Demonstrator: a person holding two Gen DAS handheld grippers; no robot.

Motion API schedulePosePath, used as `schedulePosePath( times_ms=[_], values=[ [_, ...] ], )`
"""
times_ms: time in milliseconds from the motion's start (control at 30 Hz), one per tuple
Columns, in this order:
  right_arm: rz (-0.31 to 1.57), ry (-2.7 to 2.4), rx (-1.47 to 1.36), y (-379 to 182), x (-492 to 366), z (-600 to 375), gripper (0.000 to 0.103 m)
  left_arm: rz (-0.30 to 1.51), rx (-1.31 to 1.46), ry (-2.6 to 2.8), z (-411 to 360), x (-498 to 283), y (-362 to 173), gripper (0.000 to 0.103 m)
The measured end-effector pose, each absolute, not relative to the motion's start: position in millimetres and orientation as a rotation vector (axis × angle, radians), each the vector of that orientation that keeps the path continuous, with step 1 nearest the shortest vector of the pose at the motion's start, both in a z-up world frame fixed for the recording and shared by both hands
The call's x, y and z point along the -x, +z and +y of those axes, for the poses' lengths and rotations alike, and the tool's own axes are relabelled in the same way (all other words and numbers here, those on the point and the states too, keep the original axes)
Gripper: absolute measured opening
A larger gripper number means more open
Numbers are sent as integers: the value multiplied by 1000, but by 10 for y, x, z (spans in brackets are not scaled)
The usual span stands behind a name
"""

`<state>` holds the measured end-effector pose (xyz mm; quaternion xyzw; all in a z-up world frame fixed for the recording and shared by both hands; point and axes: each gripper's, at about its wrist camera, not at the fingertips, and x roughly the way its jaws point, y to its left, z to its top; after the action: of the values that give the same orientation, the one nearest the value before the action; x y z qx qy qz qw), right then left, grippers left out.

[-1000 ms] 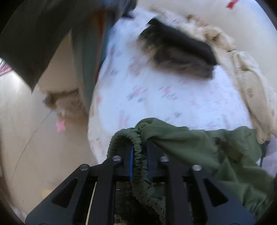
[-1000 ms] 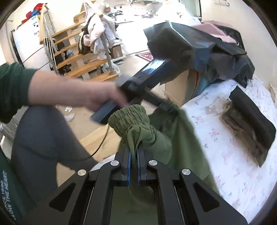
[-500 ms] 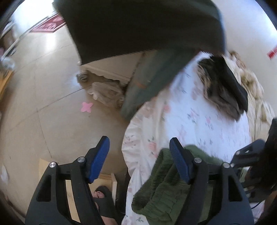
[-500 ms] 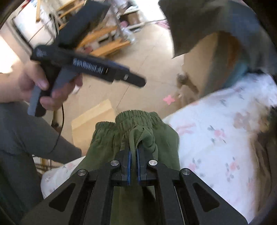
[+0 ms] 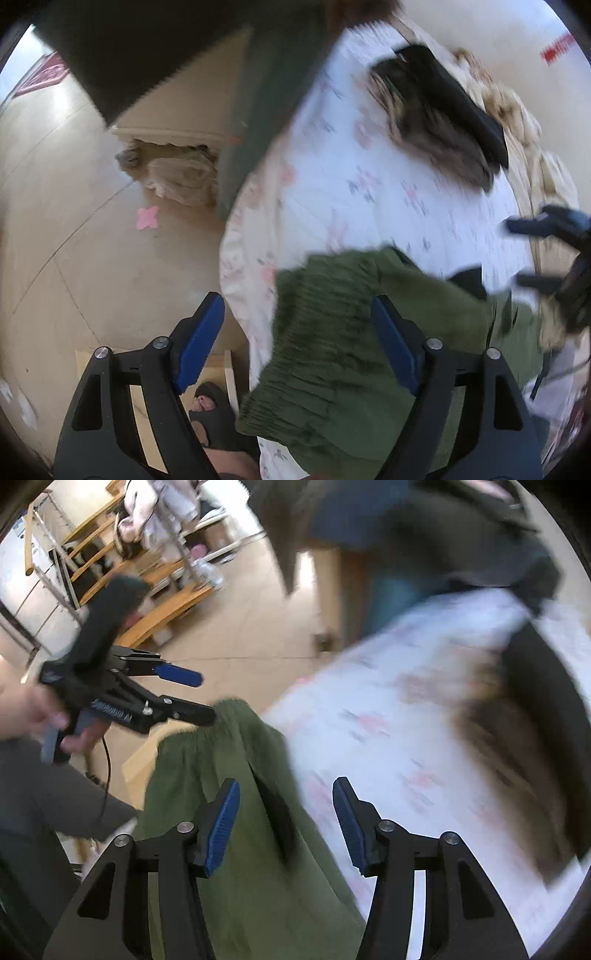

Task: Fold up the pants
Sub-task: 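Grasp the waistband with the left tool while the right tool grasps the leg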

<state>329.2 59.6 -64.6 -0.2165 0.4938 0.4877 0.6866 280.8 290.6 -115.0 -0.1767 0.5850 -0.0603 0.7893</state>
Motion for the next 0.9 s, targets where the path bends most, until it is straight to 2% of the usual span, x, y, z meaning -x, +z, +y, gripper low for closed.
schedulePosePath(
  times_ms=[67, 167, 200, 233, 267, 300, 333, 367, 467, 633, 767, 900],
  values=[
    [1098, 969, 492, -600, -3283, 33, 67, 1296, 379, -174, 2829, -2785, -1226, 79],
    [1199, 825, 541, -905, -3221, -650, 68, 1329, 376, -233, 2705, -2766, -1322, 77],
    [1241, 781, 561, -1070, -3187, -821, 68, 1334, 373, -240, 2665, -2775, -1346, 67],
    [1267, 756, 571, -1189, -3170, -912, 68, 1345, 346, -238, 2610, -2789, -1374, 47],
    [1287, 740, 584, -1326, -3131, -987, 67, 1361, 331, -241, 2571, -2805, -1393, 43],
    [1291, 728, 587, -1456, -3097, -1054, 61, 1371, 319, -236, 2550, -2799, -1388, 34],
    [1296, 736, 563, -1550, -3025, -1107, 22, 1362, 286, -240, 2524, -2775, -1342, 32],
    [1285, 753, 565, -1552, -2958, -1093, 9, 1351, 238, -238, 2492, -2748, -1303, 32],
    [1180, 869, 620, -1345, -2476, -1046, 4, 1349, 169, -225, 2469, -2662, -1272, 31],
    [1110, 970, 648, -1036, -1930, -1145, 4, 1371, 208, -203, 2638, -2612, -1214, 30],
    [1106, 913, 565, -1039, -2163, -1235, 4, 1389, 171, -191, 2579, -2595, -1175, 29],
    [1231, 832, 392, -1381, -2991, -1237, 6, 1418, 217, -164, 2635, -2615, -1168, 29]
  ],
)
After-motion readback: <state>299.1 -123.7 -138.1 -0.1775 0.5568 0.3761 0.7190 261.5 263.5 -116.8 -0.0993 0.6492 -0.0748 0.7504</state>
